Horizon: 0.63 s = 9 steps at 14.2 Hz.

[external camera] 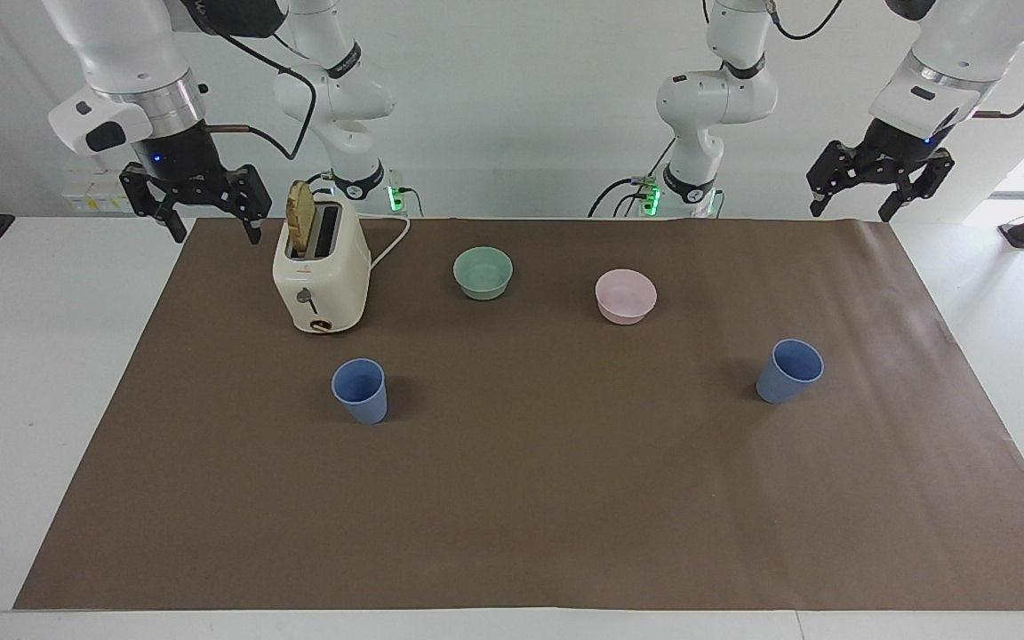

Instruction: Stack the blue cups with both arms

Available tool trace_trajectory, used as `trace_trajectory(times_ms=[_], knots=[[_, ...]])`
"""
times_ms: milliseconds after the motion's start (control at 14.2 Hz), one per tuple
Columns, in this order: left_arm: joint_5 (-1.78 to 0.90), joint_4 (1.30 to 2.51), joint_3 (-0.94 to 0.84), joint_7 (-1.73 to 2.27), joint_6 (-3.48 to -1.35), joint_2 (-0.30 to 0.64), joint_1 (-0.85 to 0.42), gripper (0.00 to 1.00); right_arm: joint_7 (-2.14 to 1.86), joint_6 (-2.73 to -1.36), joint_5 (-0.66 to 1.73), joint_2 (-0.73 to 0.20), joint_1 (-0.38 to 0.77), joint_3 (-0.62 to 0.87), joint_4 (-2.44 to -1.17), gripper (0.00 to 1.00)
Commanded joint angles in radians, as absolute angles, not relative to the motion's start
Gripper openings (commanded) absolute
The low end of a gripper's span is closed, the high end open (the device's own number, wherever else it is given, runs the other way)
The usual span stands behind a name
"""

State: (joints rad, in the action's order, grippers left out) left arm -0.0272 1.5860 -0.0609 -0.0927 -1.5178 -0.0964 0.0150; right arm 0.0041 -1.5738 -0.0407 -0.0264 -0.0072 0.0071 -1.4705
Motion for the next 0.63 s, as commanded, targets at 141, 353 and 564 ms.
trace_trajectory(times_ms=[141,353,564], knots=[[-0.023,1.608,-0.054,-0.077,-1.526,-0.117,0.002,1.0,-0.014,-1.572,-0.021,-0.005,-0.02,0.011,-1.494,1.0],[-0.023,1.608,-0.054,-0.077,-1.529,-0.117,0.002,1.0,-0.012,-1.572,-0.021,-0.005,-0.02,0.011,-1.494,1.0],[-0.023,1.608,-0.054,-0.077,-1.537,-0.114,0.014,1.0,-0.014,-1.572,-0.021,-0.005,-0.02,0.011,-1.494,1.0]])
